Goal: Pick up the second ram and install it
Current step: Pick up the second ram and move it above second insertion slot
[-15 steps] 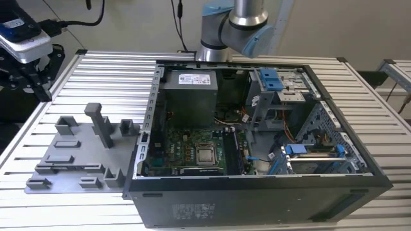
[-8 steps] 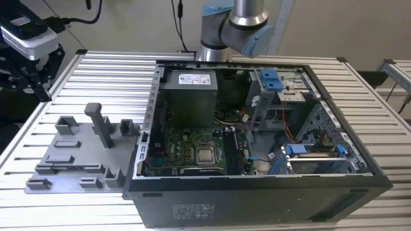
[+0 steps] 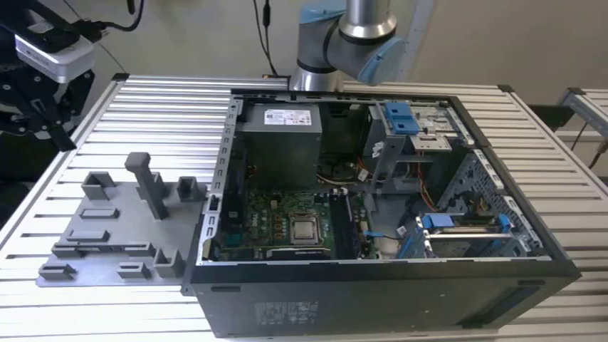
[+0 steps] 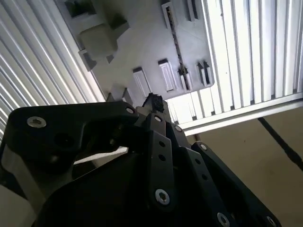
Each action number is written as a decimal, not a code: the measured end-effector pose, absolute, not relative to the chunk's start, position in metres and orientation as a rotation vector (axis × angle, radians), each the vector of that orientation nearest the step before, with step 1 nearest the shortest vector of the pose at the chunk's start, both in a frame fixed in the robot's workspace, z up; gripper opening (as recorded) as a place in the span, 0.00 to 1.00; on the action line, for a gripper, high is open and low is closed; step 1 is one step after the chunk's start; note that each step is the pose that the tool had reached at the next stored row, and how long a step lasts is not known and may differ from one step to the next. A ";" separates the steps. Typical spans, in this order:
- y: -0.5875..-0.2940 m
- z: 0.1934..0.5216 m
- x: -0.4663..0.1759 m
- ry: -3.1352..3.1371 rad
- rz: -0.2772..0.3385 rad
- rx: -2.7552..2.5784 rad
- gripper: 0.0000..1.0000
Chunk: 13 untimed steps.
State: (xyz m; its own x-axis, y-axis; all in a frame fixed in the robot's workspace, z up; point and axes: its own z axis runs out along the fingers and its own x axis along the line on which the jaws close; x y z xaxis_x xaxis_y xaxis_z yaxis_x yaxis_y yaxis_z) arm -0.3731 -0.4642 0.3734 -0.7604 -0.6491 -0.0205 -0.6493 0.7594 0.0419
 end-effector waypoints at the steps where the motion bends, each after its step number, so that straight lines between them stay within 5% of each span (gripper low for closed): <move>1: -0.464 0.373 -0.373 2.933 0.073 -1.112 0.11; 13: -0.464 0.373 -0.373 2.802 0.072 -1.420 0.11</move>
State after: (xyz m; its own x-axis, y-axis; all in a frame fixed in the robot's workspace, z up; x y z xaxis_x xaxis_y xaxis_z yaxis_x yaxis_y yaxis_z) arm -0.3731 -0.4642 0.3734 -0.5916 -0.8060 -0.0199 -0.8059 0.5906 0.0414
